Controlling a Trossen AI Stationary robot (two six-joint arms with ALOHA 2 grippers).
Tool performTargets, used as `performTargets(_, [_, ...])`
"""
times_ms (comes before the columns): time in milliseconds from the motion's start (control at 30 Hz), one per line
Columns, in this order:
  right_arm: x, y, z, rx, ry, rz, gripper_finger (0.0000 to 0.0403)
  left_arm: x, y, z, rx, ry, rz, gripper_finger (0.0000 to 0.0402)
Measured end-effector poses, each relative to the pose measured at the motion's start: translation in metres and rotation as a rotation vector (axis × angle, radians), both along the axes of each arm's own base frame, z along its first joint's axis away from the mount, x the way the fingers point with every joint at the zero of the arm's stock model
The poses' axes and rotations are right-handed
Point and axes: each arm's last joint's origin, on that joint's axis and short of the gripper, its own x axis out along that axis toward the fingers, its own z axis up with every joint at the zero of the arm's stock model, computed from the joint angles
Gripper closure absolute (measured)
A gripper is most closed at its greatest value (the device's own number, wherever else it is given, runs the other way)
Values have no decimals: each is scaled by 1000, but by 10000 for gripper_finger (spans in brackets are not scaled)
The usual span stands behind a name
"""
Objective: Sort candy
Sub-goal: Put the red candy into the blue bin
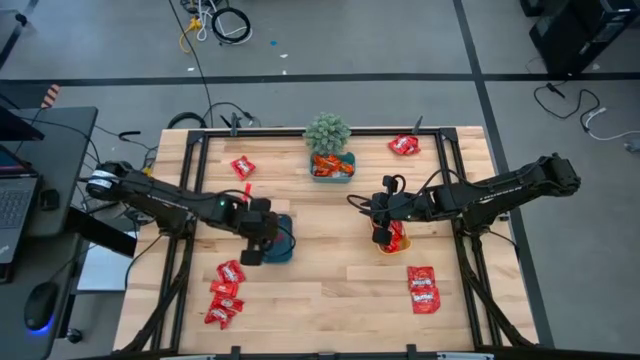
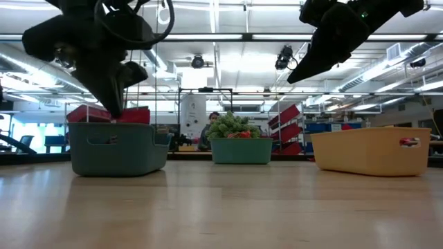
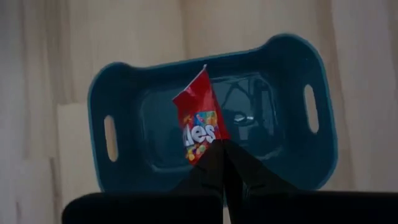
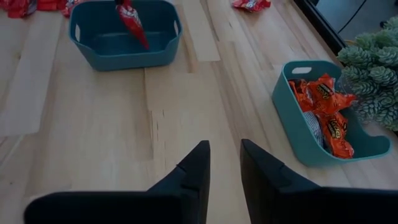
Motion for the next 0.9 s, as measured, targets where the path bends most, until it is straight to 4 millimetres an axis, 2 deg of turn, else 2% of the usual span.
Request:
performTargets(133, [0,0,0,0,0,0,331,-2,-4,-2,57,13,-118,400])
performTargets(233, [0,0,0,0,0,0,331,-3,-6,-2,68,15,-144,389])
performTargets(533, [0,0,0,0,0,0,329,-3,-6,-2,34,13,-65,306])
performTargets(667, [0,0,0,0,0,0,325,1,-5,8,59,-8,-50,276])
performTargets(767, [0,0,0,0,0,0,323,-2,8,17,206,30,104,283])
performTargets(900, [0,0,0,0,0,0,323,-8,40,19,253,114,306,347])
